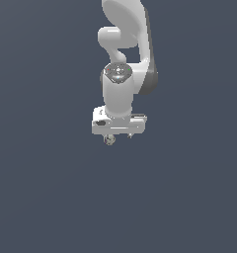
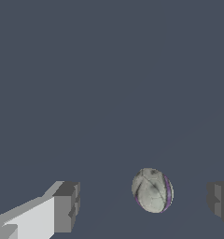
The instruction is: Pick up the object and move it to a goal position.
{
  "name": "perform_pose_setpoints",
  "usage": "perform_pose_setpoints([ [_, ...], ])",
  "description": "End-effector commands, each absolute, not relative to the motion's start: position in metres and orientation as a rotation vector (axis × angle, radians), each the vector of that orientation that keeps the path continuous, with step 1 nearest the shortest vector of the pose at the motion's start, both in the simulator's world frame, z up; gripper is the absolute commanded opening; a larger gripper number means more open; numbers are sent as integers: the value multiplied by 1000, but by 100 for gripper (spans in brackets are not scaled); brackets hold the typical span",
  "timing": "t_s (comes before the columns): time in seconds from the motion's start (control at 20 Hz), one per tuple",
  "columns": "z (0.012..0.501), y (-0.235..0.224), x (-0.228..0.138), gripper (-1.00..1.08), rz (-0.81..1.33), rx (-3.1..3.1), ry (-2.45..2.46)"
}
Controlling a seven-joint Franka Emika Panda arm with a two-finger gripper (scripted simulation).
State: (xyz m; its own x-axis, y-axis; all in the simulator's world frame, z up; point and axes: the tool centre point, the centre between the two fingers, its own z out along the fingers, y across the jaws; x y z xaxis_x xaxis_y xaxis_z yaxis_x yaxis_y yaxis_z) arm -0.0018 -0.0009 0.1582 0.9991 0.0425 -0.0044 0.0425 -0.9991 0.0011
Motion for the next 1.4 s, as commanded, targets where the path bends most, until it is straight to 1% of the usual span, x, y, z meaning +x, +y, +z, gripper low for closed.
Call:
perform_pose_setpoints([
  [0.0,158,-1,-2,100,-7,3140,67],
  [0.15,163,-8,1,100,11,3135,52],
  [0.4,180,-34,13,100,73,3115,7],
  [0.7,176,-33,10,100,69,3117,-6],
  [1.0,156,-36,-4,100,56,3124,-96],
  [1.35,117,-42,-37,100,26,3124,-293],
])
